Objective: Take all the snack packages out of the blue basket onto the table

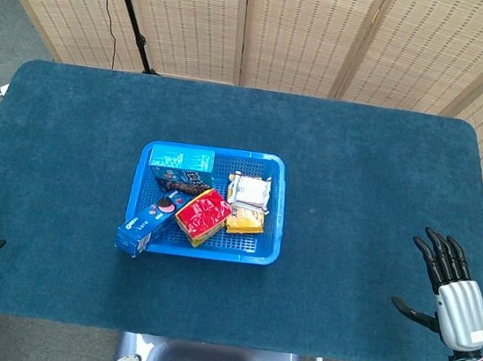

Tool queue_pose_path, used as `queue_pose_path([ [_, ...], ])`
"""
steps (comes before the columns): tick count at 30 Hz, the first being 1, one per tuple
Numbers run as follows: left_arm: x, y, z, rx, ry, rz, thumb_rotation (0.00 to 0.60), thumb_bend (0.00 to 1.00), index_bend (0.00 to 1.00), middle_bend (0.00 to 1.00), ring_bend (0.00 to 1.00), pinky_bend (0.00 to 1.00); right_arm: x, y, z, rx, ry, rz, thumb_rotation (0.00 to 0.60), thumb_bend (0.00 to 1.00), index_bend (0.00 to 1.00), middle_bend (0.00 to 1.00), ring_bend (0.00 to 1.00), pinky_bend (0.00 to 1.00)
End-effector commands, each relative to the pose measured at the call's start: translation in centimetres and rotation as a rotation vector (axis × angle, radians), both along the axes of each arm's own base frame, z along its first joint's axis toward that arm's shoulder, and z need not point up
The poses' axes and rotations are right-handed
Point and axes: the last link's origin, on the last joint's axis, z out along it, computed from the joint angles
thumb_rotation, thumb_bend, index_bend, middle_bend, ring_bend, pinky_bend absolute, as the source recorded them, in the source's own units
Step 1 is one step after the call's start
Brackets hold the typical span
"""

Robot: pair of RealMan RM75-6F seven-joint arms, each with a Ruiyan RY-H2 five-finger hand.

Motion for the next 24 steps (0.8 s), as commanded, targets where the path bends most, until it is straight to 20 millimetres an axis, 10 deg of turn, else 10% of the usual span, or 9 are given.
queue_pose_path([
  [1, 0.0, 0.0, 0.0, -0.002, 0.002, -0.001, 0.600, 0.00, 0.00, 0.00, 0.00, 0.00, 0.0, 0.0, 0.0, -0.001, 0.002, -0.001, 0.600, 0.00, 0.03, 0.00, 0.00, 0.00],
  [12, 1.6, 0.2, -2.5, -0.108, 0.001, -0.115, 0.600, 0.00, 0.00, 0.00, 0.00, 0.00, -0.1, 0.1, 0.5, -0.003, -0.020, -0.010, 0.600, 0.00, 0.03, 0.00, 0.00, 0.00],
  [24, 9.2, 4.1, -9.3, -0.245, -0.038, -0.384, 0.600, 0.00, 0.00, 0.00, 0.00, 0.00, -0.4, -0.3, 0.8, 0.004, -0.031, -0.022, 0.600, 0.00, 0.03, 0.00, 0.00, 0.00],
])
